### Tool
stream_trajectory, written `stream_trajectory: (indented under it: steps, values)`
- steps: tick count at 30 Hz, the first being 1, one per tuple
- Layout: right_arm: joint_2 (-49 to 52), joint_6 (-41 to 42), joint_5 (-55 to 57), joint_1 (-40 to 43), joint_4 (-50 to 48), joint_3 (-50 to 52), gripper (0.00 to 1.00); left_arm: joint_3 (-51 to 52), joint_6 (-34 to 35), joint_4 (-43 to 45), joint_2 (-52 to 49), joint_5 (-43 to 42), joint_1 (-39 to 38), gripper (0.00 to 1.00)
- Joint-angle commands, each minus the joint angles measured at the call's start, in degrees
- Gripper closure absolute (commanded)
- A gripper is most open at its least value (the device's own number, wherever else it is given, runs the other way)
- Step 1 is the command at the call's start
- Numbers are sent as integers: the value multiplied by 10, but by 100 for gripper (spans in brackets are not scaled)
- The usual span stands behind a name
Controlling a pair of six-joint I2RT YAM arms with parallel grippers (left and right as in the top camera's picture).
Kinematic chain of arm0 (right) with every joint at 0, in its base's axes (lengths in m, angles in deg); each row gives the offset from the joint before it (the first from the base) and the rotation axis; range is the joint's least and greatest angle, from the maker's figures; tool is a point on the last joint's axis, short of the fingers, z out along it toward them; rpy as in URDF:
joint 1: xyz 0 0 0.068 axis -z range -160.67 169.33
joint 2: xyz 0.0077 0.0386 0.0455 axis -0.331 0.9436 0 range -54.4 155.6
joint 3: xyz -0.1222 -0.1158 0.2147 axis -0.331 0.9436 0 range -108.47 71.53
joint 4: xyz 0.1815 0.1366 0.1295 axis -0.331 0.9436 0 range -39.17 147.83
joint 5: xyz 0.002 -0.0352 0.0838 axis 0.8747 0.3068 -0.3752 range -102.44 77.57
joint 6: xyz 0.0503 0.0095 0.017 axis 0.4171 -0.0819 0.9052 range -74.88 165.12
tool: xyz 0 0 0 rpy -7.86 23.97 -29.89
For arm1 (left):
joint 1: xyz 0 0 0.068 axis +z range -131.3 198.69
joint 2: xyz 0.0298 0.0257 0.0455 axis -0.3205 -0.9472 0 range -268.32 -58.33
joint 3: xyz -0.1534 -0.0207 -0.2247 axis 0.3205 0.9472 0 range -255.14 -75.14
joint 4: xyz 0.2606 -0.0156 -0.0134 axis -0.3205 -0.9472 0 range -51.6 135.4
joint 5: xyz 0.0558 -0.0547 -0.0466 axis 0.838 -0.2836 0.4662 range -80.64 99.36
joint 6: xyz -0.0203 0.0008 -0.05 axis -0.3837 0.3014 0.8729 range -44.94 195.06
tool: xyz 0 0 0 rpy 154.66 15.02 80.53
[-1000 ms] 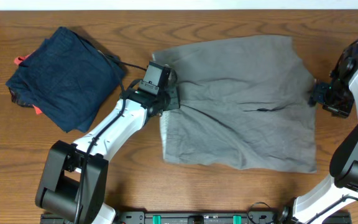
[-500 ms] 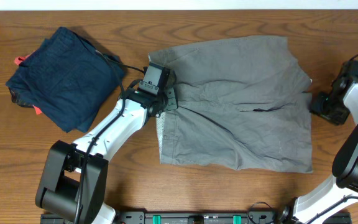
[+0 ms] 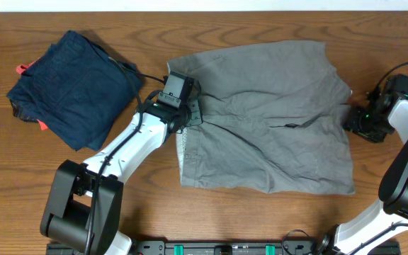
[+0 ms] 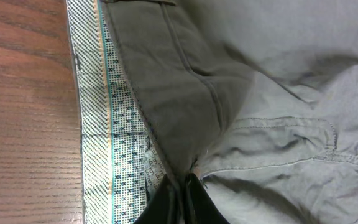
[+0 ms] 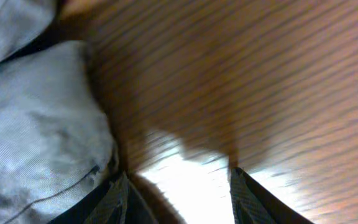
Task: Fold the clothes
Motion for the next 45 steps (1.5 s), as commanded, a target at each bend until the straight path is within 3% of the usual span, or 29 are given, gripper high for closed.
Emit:
stream_trajectory:
  steps: [1, 14, 30, 39, 45]
  values:
    - [-5, -22, -49, 6, 18, -16, 47, -3, 1, -2, 0, 13, 3, 94]
    - [-5, -24, -49, 6, 90, -61, 44, -3, 1, -2, 0, 13, 3, 94]
    - [10, -28, -30, 5, 20, 0, 43, -3, 1, -2, 0, 13, 3, 94]
    - [7, -24, -47, 6, 40, -20, 39, -3, 1, -7, 0, 13, 3, 94]
    - [-13, -24, -63, 7, 66, -57, 42, -3, -3, -14, 0, 33, 3, 94]
